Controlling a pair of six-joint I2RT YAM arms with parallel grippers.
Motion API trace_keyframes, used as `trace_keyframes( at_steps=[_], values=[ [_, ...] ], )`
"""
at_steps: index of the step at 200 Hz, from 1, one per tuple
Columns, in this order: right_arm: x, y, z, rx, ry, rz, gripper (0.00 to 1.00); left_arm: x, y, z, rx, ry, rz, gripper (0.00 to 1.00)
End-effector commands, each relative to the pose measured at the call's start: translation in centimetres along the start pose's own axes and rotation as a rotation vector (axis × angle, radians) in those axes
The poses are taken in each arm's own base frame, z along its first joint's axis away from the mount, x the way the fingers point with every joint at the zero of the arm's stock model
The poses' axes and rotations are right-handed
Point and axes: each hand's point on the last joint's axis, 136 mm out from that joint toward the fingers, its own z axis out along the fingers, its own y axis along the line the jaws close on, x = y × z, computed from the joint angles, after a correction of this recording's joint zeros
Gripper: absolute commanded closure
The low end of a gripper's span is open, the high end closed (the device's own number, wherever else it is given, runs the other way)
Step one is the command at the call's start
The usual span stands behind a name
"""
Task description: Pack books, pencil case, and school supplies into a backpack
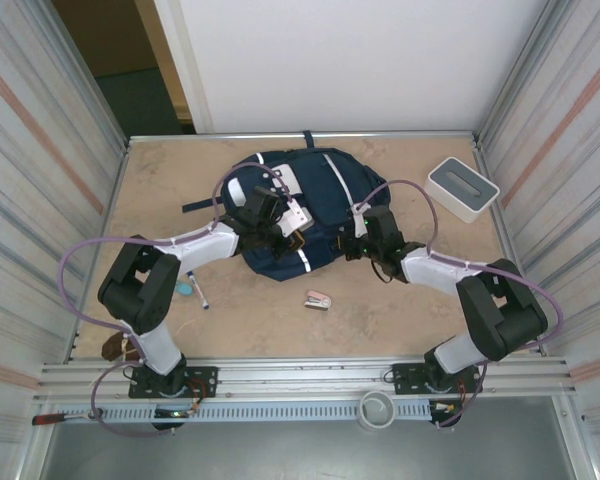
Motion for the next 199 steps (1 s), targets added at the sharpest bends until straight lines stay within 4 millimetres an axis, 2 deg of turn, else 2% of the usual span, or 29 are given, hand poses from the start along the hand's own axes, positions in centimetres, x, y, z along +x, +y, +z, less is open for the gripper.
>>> trace_keyframes(
  at_steps=[1,45,121,170,199],
  values=[
    [0.0,-1.1,-0.3,-0.031,0.01,0.115,1.0,-0.1,-0.5,-0.6,0.029,0.001,0.0,1.0],
    [0.2,-3.9,-0.3,-0.011,0.033,0.235,1.0,0.1,-0.3,-1.1,0.0,0.006,0.02,1.0],
    [0.7,-4.0,0.3,-0.116,0.088,0.317,1.0,0.2,-0.2,-1.4,-0.009,0.007,0.026,1.0],
    [1.1,-6.5,0.0,-0.062,0.098,0.4,1.0,0.4,0.4,-2.0,-0.055,0.012,0.045,1.0],
    [1.1,-6.7,-0.1,-0.066,0.102,0.41,1.0,0.5,0.7,-2.3,-0.074,0.016,0.052,1.0]
  ],
)
